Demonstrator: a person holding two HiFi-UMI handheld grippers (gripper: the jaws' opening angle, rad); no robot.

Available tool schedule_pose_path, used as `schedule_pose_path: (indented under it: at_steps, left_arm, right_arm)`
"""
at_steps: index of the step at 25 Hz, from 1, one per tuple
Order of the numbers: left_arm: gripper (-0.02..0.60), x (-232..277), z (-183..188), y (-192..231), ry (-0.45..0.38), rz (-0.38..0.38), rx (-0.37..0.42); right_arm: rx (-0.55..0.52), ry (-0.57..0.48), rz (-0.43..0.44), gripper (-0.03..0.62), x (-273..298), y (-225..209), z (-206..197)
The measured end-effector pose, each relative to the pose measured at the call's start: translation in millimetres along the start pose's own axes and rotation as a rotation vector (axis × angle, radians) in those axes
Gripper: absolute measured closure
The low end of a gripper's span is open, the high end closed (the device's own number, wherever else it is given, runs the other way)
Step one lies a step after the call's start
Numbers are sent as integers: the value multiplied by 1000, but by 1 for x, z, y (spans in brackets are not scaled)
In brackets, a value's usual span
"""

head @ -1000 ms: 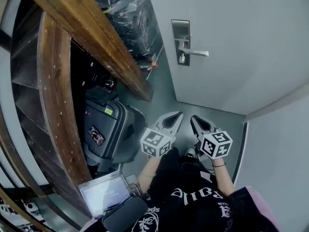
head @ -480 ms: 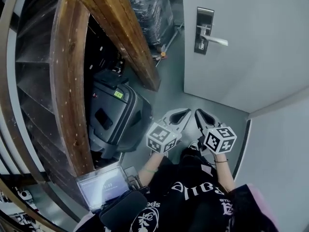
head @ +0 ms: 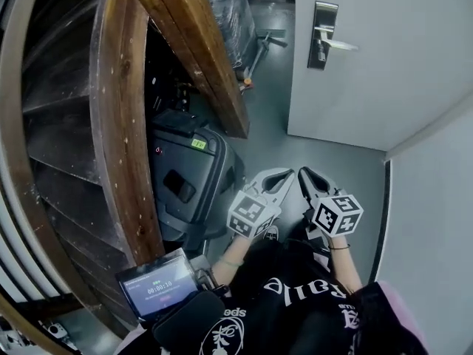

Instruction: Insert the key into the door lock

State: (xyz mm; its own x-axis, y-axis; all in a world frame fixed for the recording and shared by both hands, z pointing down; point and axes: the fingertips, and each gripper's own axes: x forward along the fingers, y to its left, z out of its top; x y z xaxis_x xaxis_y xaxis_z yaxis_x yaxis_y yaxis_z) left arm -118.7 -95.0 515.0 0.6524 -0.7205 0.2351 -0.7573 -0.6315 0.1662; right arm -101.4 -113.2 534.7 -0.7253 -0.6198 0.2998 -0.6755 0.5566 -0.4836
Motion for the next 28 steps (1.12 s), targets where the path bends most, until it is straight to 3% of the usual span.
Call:
schedule_pose_path:
  at_steps: [6, 15, 28]
  left_arm:
    - [577, -27, -12, -11, -2, -59, -21]
    - [577, -37, -8, -35, -31, -72, -61]
    - [577, -66, -26, -152, -28, -31, -41]
  right_arm:
    - [0, -13, -71, 557, -20, 22, -20]
    - [-10, -19, -115, 557, -61, 30, -32]
    - [-7, -9, -55, 557, -168, 47, -78]
